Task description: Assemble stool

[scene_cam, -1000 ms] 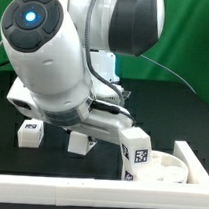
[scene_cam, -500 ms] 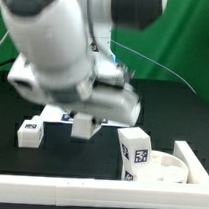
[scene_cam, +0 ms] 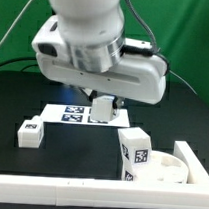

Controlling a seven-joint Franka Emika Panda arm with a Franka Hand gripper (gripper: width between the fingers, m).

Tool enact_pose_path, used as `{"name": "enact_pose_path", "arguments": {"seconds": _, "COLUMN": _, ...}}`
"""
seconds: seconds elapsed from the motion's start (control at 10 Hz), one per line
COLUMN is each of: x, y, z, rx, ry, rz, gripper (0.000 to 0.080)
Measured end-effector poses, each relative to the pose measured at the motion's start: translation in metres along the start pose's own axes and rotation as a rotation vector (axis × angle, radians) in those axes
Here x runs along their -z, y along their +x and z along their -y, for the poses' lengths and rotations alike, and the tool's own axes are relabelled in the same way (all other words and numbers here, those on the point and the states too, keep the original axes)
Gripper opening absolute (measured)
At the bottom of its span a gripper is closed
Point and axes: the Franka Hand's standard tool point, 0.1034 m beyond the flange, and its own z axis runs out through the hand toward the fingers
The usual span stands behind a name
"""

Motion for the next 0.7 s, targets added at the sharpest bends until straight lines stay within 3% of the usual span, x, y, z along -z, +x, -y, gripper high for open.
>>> {"name": "enact_pose_path", "arguments": {"seconds": 0.1, "x": 0.000, "y": -0.008, "z": 0.003, "rx": -0.002, "ry": 0.007, "rz": -0.032, "gripper": 0.0338}}
{"name": "enact_pose_path", "arguments": {"seconds": 0.2, "x": 0.017, "y": -0.011, "z": 0.024, "rx": -0.065, "ry": -0.013, "rz": -0.109, "gripper": 0.0338}}
{"name": "enact_pose_path", "arguments": {"seconds": 0.3, "x": 0.044, "y": -0.027, "z": 0.062, "rx": -0.045, "ry": -0.016, "rz": -0.225, "gripper": 0.0338}}
{"name": "enact_pose_path", "arguments": {"seconds": 0.4, "x": 0.052, "y": -0.038, "z": 0.076, "rx": -0.028, "ry": -0.037, "rz": -0.277, "gripper": 0.0338}}
{"name": "enact_pose_path", "arguments": {"seconds": 0.5, "x": 0.052, "y": -0.036, "z": 0.078, "rx": -0.026, "ry": -0.033, "rz": -0.299, "gripper": 0.0338}}
{"name": "enact_pose_path", "arguments": {"seconds": 0.6, "x": 0.054, "y": -0.030, "z": 0.085, "rx": -0.015, "ry": -0.003, "rz": -0.386, "gripper": 0.0338}}
{"name": "enact_pose_path", "arguments": {"seconds": 0.7, "x": 0.051, "y": -0.035, "z": 0.092, "rx": 0.004, "ry": 0.019, "rz": -0.458, "gripper": 0.0338}}
